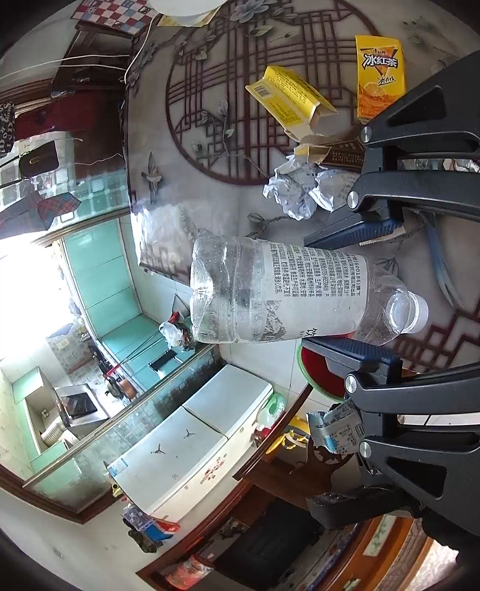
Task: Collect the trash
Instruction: 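Move both items over the red bucket and open both tools to release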
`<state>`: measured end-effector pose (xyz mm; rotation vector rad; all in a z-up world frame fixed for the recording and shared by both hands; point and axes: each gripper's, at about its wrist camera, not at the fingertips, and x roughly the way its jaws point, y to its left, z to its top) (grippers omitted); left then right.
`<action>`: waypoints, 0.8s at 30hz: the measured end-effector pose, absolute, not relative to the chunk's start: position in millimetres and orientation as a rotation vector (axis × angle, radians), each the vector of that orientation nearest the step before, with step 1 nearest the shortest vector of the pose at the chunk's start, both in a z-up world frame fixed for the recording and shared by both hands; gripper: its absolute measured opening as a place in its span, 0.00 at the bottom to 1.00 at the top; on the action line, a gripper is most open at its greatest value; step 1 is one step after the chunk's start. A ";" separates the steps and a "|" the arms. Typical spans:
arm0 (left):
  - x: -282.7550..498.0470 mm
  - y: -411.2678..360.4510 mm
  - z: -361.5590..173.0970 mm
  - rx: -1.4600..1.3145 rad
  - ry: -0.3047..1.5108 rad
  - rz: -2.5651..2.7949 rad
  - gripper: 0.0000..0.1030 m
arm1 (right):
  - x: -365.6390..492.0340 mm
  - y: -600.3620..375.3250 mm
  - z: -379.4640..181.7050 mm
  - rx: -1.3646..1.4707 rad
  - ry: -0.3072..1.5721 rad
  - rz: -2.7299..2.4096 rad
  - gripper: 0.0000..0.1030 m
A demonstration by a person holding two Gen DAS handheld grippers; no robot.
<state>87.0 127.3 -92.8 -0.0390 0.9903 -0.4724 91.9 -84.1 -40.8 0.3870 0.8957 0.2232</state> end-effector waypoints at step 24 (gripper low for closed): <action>118.7 232.1 -147.7 -0.155 1.139 -0.316 0.08 | 158.6 48.4 -100.6 0.422 1.054 0.404 0.43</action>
